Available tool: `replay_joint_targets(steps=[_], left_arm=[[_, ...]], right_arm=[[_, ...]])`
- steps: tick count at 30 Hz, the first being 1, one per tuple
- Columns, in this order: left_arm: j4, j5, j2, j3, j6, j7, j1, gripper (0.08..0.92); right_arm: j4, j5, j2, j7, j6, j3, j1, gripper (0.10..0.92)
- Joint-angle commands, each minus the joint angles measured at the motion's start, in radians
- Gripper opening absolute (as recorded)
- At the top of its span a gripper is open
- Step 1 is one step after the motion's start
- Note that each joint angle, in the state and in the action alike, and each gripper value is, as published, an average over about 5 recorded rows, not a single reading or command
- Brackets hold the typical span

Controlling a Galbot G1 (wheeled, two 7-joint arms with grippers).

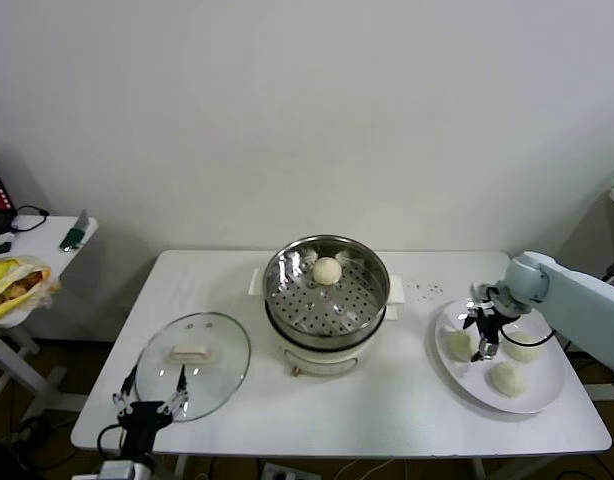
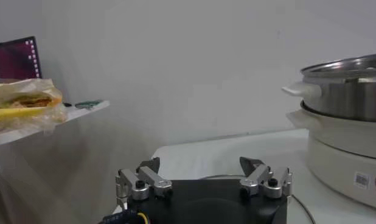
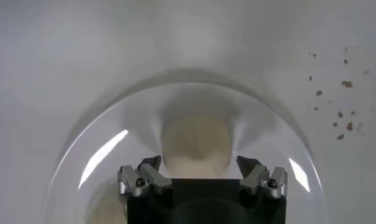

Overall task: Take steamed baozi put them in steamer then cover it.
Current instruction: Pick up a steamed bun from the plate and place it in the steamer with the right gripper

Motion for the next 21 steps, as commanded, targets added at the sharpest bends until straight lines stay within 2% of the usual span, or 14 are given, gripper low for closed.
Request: replay_joint_targets(steps=[1, 6, 12, 21], left_arm=[[0.002, 0.001, 0.0, -0.001, -0.002, 0.0, 0.002, 0.823], [0.003, 0.0, 0.0, -0.002, -0.005, 0.0, 0.007, 0.823], [0.003, 0.0, 0.0, -0.002, -0.007, -0.001, 0.011, 0.823], [-0.001, -0.003, -0.002, -0.003, -0.009, 0.0, 0.017, 0.823]], right_arm=[[-0.035, -0.022, 0.027, 0.003, -0.006, 0.055, -0.053, 0.823], [-0.038, -0.02, 0.034, -0.001, -0.004, 0.055, -0.05, 0.785], [-0.036, -0.013, 0.024, -0.006, -0.001, 0.048, -0.037, 0.676], [-0.013, 0.083, -0.012, -0.011, 0.0, -0.067, 0.133, 0.65]])
